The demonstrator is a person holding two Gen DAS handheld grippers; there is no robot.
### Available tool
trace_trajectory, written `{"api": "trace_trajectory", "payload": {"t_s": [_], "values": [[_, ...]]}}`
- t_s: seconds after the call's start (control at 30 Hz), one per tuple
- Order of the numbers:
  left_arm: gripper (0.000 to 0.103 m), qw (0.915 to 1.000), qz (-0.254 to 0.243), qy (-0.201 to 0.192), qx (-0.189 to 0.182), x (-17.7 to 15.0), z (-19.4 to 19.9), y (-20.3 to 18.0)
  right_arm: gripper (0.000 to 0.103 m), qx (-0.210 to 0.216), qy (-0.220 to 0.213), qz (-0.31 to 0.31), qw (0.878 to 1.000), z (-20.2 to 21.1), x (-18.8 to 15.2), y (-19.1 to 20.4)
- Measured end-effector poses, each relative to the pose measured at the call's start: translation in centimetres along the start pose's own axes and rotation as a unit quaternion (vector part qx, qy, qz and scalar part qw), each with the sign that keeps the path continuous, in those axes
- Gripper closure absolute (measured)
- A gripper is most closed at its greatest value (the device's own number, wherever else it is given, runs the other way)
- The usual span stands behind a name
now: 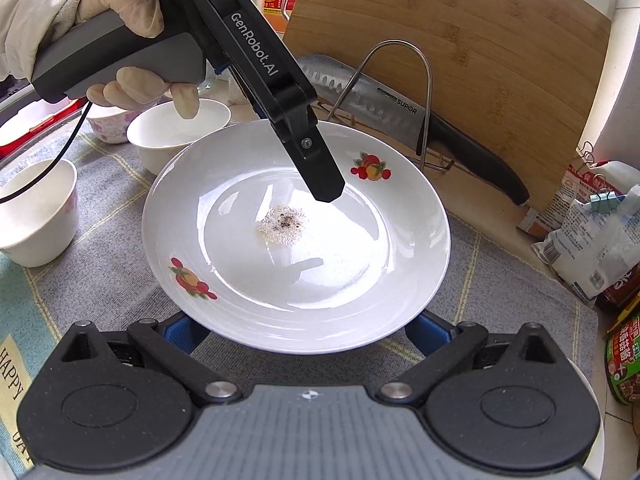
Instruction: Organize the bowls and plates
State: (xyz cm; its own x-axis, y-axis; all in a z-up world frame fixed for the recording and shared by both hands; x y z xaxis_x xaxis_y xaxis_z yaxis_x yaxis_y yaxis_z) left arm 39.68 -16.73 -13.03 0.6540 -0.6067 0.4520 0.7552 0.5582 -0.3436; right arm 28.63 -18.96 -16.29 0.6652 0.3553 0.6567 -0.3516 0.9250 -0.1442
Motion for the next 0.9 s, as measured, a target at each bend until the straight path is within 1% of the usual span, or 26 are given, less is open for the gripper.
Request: {"api": "trace_trajectory", "payload": {"t_s": [0.37,0.9], "values": [[0.010,0.9999,-0.015,-0.003,0.001,0.5,-0.4,-2.8,0.000,-0.012,-0.005,-0.015,1.000,2.3,-1.3,-0.9],[0.010,0.9977,-0.063,0.007,-0.024,2.5,-3.2,-8.6,0.000,-0.057,-0.004,-0.049,0.997,6.2,-4.7,-4.5]]}}
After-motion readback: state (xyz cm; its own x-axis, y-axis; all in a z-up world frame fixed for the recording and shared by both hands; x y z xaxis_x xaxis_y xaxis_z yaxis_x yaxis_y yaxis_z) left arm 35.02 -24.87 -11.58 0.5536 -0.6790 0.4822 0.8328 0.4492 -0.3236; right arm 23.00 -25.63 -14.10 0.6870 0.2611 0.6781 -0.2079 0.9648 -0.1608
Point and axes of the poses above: each gripper's, at about its wrist camera, not at the fingertips, and z roughly against the way its jaws point, y to its left, x to its top, the point moved 10 cm from there along -z, roughly the way its jaws point, and after that the axes turned 2 degrees about -x, right-handed, at the moved point
